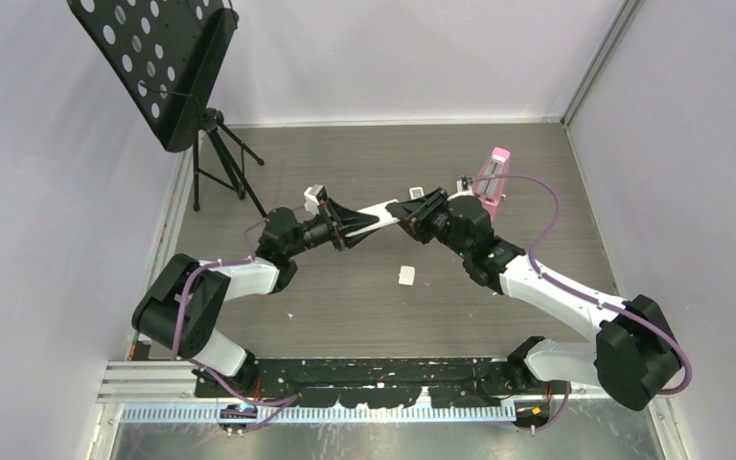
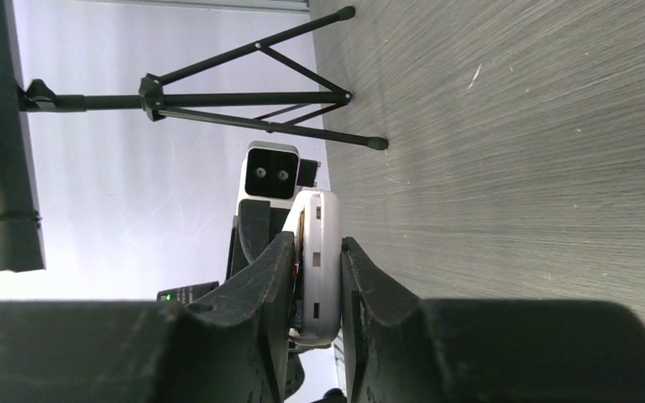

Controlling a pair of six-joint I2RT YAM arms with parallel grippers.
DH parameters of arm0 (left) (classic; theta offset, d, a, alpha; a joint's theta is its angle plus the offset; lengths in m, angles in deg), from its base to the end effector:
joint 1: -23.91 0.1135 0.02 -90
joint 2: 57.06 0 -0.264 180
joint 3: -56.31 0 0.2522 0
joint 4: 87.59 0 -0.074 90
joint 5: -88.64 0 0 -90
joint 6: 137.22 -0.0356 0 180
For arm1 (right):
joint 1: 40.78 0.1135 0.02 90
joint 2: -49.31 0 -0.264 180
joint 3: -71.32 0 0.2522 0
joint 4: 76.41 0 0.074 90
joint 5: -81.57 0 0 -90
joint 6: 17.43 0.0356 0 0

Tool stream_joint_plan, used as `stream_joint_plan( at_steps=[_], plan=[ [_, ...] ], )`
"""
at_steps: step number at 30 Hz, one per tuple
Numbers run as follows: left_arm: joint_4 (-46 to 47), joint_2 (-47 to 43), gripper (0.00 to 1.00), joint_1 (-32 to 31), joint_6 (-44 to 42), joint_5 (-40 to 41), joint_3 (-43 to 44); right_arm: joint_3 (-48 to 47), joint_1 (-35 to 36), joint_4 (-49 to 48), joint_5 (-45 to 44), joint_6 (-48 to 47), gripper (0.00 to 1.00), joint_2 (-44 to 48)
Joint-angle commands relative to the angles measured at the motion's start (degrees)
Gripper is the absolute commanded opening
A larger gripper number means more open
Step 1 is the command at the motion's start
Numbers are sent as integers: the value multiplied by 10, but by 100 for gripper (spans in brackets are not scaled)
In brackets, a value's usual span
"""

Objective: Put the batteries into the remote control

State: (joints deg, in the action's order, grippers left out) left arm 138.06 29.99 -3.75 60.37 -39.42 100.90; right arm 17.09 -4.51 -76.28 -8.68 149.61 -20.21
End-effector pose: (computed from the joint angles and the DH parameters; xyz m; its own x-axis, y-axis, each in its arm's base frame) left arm 0.2505 -0.1561 0.2126 -0.8830 -0.3846 0.2690 -0.2282 -0.1490 -0.9621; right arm 0.2231 0.1635 0.2652 -0.6213 0.7528 -0.2173 0.0770 0.3347 0.9392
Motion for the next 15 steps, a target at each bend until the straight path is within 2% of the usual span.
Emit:
stream_joint_plan(
  at_steps=[1,7,8,9,11,12,15],
  plan=[
    [57,-39,0,-3,2,-21,30,4,0,-16,-5,-1,25,-17],
    [54,-42,0,-3,-5,-22,28,7,-2,-45,22,0,24,-30],
    [52,-41,0,-3,-10,-22,28,7,-4,-51,29,0,28,-31],
    [49,-40,0,-3,-16,-23,28,8,-7,-57,37,-1,37,-30],
    [36,-38,0,-2,-33,-24,28,14,-12,-70,46,-3,60,-22],
    [29,-37,0,-2,-43,-25,28,19,-15,-78,49,-7,68,-16],
    [2,-34,0,0,-77,-27,30,27,-26,-91,68,-24,81,6]
  ],
)
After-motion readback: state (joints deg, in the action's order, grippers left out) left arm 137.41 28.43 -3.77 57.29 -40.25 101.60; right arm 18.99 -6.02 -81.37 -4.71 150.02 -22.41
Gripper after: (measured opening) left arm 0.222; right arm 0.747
